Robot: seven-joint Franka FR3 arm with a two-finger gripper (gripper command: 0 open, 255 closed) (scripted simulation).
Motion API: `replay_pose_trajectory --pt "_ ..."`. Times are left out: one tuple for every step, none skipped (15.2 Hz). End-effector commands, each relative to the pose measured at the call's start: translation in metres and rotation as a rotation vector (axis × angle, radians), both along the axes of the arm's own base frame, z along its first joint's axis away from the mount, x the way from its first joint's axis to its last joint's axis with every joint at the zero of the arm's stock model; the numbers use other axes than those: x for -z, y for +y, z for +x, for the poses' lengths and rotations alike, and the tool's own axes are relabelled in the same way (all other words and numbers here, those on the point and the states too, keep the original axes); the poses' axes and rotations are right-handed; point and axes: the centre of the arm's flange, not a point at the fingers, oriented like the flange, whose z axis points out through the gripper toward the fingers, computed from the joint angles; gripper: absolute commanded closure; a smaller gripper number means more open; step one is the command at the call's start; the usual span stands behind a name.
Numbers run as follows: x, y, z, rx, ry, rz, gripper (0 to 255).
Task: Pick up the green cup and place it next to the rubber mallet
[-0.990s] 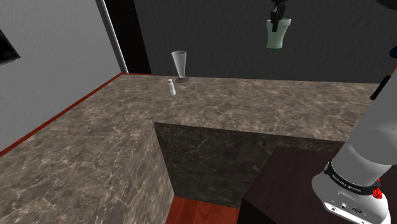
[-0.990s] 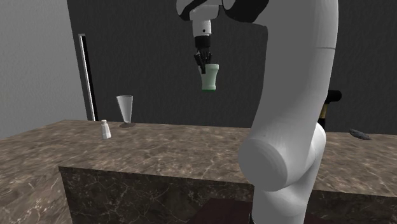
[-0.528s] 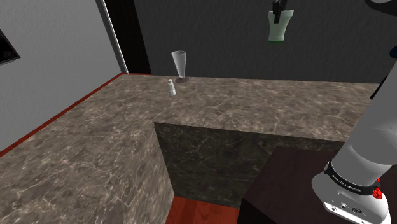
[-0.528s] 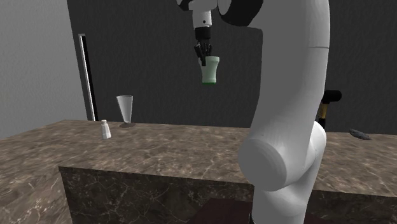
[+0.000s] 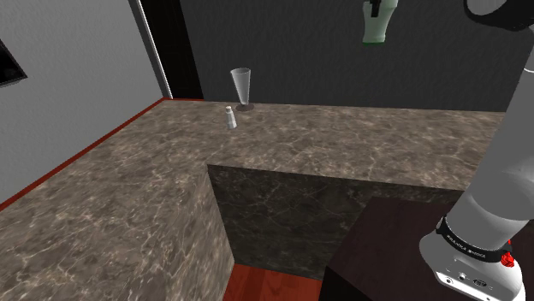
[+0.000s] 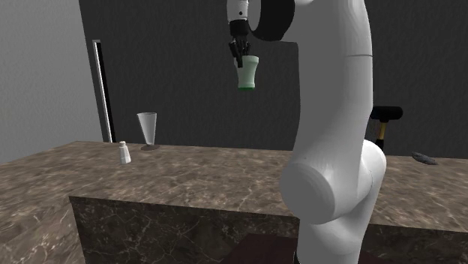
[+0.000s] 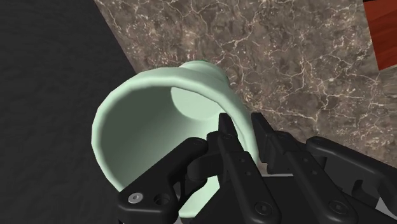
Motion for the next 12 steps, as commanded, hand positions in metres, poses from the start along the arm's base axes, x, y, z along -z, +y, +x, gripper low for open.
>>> replay_pose_trajectory --pt "-0.006 0.002 -0.001 0.000 0.000 0.000 255" --pt "-0.006 -0.003 -0.013 0.000 0.000 0.000 255" --pt "-0.006 -0.008 -0.026 0.000 0.000 0.000 255" --pt "-0.006 -0.013 -0.038 0.000 0.000 0.000 255" --pt "-0.006 -0.018 -0.050 0.000 0.000 0.000 255" --pt "-0.006 -0.023 -0.062 0.000 0.000 0.000 255" --pt "-0.006 -0.028 -0.075 0.000 0.000 0.000 255" --pt "-0.006 -0.033 -0.087 0.000 0.000 0.000 255" --pt "-0.006 -0.038 -0.099 0.000 0.000 0.000 255" --pt "-0.006 -0.043 -0.111 0.000 0.000 0.000 255" --pt "-0.006 -0.048 -0.124 0.000 0.000 0.000 255" --pt "-0.006 -0.053 -0.136 0.000 0.000 0.000 255"
